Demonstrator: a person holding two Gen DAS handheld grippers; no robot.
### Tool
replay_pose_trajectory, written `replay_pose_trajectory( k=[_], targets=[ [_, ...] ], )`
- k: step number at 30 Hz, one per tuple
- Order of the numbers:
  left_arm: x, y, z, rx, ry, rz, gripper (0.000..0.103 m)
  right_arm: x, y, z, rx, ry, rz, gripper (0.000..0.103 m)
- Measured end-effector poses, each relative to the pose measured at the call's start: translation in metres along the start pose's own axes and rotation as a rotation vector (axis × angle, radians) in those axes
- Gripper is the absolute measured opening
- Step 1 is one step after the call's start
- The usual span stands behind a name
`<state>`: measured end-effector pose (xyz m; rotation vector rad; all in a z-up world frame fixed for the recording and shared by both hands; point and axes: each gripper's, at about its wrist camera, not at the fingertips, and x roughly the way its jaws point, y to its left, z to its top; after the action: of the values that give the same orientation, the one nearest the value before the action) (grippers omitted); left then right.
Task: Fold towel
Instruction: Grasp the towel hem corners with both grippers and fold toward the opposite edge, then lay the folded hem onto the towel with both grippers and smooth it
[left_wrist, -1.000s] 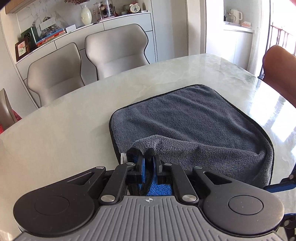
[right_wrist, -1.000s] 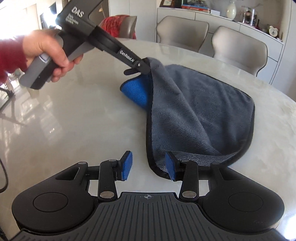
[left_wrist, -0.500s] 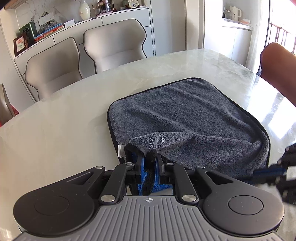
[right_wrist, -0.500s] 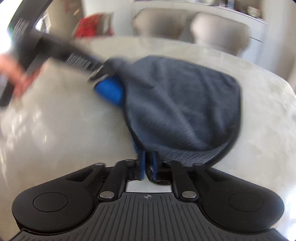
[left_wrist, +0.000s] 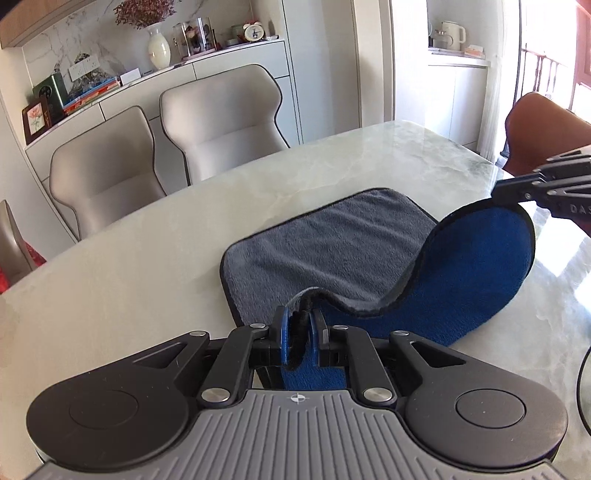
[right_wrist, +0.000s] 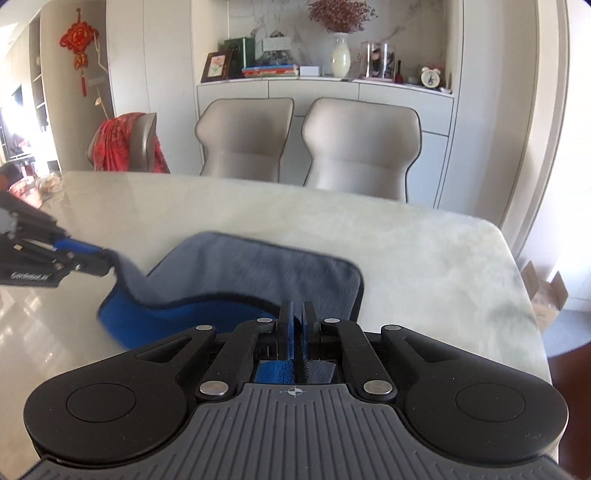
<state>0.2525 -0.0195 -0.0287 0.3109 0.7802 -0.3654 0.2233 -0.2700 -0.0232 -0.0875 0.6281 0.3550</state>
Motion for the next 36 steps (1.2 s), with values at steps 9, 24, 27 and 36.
replay_pose_trajectory(
  k=[9, 24, 27, 36],
  targets=[
    [0.06, 0.032, 0.027, -0.048, 0.044, 0.036, 0.012, 0.063, -0.031, 0.037, -0.011, 0.044, 0.018, 0.007],
    [0.103, 0.041, -0.009, -0.061, 0.157, 0.007, 0.012, 0.071, -0.046, -0.043, 0.14, 0.233, 0.044, 0.059],
    [0.105, 0.041, -0.013, -0.067, 0.167, 0.003, 0.012, 0.068, -0.053, -0.045, 0.225, 0.204, 0.111, 0.049],
    [0.105, 0.044, -0.015, -0.04, 0.124, -0.012, 0.029, 0.062, -0.048, -0.041, 0.204, 0.182, 0.09, 0.016]
  ],
)
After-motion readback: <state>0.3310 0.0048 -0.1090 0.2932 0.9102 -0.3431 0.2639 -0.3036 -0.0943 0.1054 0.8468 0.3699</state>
